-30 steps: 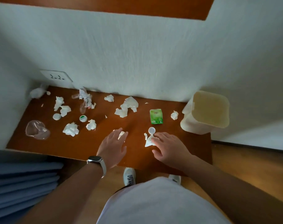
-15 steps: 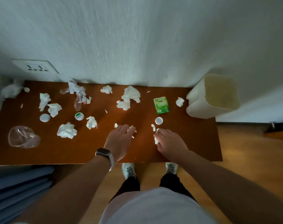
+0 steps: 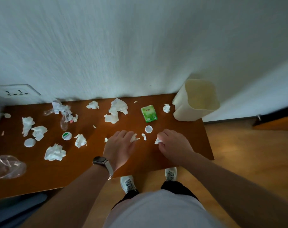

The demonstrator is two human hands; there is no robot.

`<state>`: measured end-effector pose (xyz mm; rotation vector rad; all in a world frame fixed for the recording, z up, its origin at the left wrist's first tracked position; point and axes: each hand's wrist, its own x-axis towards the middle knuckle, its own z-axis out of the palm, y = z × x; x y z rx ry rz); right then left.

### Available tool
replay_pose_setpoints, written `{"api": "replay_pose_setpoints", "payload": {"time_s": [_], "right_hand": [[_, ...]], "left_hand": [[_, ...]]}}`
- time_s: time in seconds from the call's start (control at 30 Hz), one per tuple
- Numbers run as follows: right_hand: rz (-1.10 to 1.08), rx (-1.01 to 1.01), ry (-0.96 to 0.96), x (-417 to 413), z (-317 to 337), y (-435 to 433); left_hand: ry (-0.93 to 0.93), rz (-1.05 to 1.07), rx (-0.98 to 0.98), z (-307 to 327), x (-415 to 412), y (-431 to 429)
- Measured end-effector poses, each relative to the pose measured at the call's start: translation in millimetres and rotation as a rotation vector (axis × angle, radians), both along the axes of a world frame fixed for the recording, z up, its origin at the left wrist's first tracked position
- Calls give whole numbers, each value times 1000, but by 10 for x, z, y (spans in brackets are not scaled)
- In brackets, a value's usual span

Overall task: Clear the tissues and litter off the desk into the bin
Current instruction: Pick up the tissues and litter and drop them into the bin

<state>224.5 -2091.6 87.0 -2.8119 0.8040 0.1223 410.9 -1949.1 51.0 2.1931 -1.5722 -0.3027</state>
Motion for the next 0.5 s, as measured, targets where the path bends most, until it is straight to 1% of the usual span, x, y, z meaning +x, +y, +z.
{"api": "replay_pose_setpoints", "payload": {"time_s": [0.2, 0.3, 0.4, 0.5], "right_hand": [[-152, -18, -207, -212, 529, -437], [-212, -52, -303, -359, 739, -787], [-285, -79, -319, -521, 855, -1170], [-337, -55, -323, -667, 862, -1492]], "left_hand": [[13, -46, -79, 430, -236, -642], [27, -67, -156, 651, -410, -1004], [14, -91, -200, 833, -588, -1372], [0, -106, -199, 935, -758, -1726]]}}
